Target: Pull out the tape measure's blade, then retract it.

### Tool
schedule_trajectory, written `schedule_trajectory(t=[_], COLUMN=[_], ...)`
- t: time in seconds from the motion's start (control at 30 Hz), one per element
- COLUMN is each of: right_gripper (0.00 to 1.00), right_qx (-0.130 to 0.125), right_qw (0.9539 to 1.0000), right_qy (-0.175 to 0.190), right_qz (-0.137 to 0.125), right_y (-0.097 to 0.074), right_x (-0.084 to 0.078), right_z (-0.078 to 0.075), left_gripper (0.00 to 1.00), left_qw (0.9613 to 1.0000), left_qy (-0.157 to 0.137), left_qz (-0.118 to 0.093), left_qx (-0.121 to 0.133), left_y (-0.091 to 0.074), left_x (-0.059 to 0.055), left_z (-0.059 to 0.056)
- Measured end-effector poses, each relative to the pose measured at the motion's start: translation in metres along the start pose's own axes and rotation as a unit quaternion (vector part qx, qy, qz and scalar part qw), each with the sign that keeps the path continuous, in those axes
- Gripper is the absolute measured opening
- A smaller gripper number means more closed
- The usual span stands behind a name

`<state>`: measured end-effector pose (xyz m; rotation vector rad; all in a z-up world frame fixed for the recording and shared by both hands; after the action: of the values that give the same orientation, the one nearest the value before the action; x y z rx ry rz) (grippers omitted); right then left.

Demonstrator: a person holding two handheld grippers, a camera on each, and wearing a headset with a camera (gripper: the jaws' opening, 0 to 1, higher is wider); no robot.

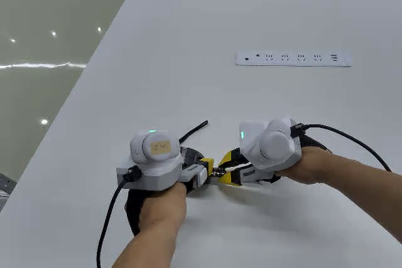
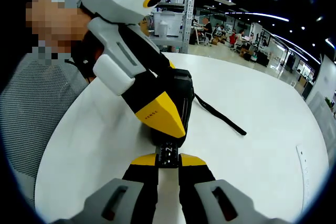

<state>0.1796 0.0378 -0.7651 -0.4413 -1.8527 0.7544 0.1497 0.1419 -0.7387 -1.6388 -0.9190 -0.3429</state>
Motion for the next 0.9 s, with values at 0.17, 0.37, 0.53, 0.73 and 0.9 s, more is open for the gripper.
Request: schedule_trajectory(t=[0.17, 0.37, 0.53, 0.73, 0.9], right_gripper=[0.14, 0.14, 0.14, 0.14, 0.14], right_qx=[0.000, 0.000, 0.001, 0.002, 0.002], right_qw=[1.0000, 1.0000, 1.0000, 1.0000, 1.0000], right_qy=[-0.002, -0.004, -0.005, -0.005, -0.005], right_qz=[0.001, 0.001, 0.001, 0.001, 0.001], right_y=[0.0009, 0.0031, 0.0044, 0.0048, 0.0059], right_x=[0.0012, 0.0026, 0.0038, 0.0052, 0.0049], right_z=[-0.0019, -0.0021, -0.0022, -0.0033, -0.0042], left_gripper=[0.59, 0.59, 0.59, 0.59, 0.59], left_qw=[1.0000, 1.0000, 1.0000, 1.0000, 1.0000], left_qy=[-0.001, -0.002, -0.001, -0.003, -0.001], left_qz=[0.000, 0.001, 0.001, 0.001, 0.001], left_qx=[0.000, -0.001, -0.002, -0.003, -0.003], left_y=[-0.0018, 0.0000, 0.0013, 0.0013, -0.0022], left_x=[0.0013, 0.0001, 0.0020, 0.0018, 0.0024], left_z=[-0.0018, -0.0005, 0.0012, 0.0019, -0.0019])
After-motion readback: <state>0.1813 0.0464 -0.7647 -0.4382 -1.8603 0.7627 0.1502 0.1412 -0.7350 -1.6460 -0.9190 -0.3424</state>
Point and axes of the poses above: the centre of the closed fingertips' face, and the gripper's own axes: y roughly forward along the fingers, z roughly to its left, x roughly out of its top, the point moved 5 cm from there along -y, roughly backward along the fingers, and after that the axes turned 15 degrees about -y, right-handed, at the moved point
